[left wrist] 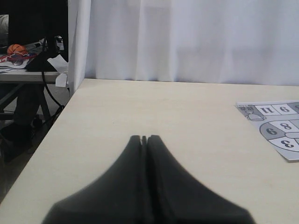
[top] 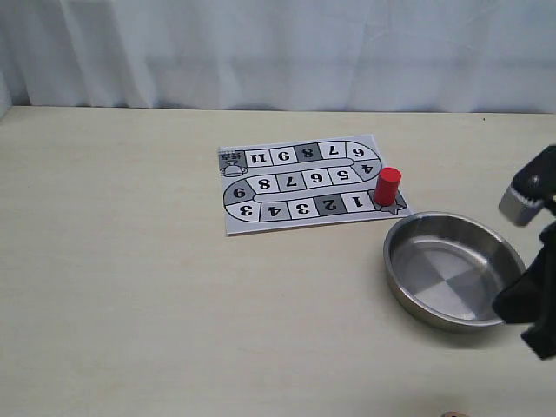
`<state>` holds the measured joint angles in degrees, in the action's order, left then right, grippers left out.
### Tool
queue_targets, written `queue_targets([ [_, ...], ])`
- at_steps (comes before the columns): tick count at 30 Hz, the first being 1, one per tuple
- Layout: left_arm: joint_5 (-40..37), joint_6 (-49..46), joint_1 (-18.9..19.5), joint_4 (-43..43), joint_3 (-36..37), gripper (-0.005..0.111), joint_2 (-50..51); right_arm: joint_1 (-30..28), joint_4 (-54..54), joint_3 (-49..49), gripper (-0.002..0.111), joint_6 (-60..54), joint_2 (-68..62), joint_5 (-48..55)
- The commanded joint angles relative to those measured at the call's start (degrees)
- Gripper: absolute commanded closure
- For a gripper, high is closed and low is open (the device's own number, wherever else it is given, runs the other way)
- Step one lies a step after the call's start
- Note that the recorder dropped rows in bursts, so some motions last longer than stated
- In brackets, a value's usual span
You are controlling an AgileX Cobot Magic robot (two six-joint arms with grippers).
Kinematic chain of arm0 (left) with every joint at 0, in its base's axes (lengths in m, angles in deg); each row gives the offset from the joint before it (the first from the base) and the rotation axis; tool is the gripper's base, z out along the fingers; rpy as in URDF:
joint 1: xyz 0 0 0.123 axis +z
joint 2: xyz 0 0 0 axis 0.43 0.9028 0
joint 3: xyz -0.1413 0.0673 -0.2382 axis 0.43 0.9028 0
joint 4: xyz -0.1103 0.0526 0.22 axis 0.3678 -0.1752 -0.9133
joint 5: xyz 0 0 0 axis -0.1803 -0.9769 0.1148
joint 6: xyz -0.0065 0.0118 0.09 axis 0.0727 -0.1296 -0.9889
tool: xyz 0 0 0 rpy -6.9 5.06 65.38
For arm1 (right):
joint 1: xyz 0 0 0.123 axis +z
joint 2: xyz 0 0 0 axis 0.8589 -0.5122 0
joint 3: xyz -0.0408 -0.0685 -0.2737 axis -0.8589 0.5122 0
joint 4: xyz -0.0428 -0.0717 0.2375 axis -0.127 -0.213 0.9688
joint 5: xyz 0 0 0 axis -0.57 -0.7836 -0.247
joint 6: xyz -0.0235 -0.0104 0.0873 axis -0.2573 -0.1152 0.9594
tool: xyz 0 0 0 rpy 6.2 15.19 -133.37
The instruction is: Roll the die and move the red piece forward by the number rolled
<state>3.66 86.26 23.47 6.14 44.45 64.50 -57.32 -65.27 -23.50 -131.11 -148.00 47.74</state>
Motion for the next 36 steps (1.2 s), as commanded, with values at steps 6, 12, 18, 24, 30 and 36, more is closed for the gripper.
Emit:
queue_targets([
  [6, 0.67, 0.24, 0.00, 0.42, 0.11, 0.107, -0.02, 2.28, -0.88, 10.47, 0.104, -2.58, 0.87, -7.44],
  [12, 0.67, 0.24, 0.00, 0.42, 0.11, 0.107, -0.02, 2.28, -2.34, 13.90, 0.104, -3.96, 0.77, -9.27],
  [18, 0.67, 0.24, 0.00, 0.42, 0.11, 0.107, -0.02, 2.28, -5.37, 15.82, 0.104, -3.95, -1.90, -11.47],
  [24, 0.67, 0.24, 0.00, 0.42, 0.11, 0.107, -0.02, 2.28, -4.12, 16.11, 0.104, -6.51, -8.86, -12.27],
  [30, 0.67, 0.24, 0.00, 0.42, 0.11, 0.107, -0.02, 5.67, -4.10, 16.11, 0.104, -6.55, -13.69, -12.14],
  [36, 0.67, 0.24, 0.00, 0.42, 0.11, 0.107, -0.02, 11.66, -9.07, 16.11, 0.104, 0.96, -17.79, -16.38],
])
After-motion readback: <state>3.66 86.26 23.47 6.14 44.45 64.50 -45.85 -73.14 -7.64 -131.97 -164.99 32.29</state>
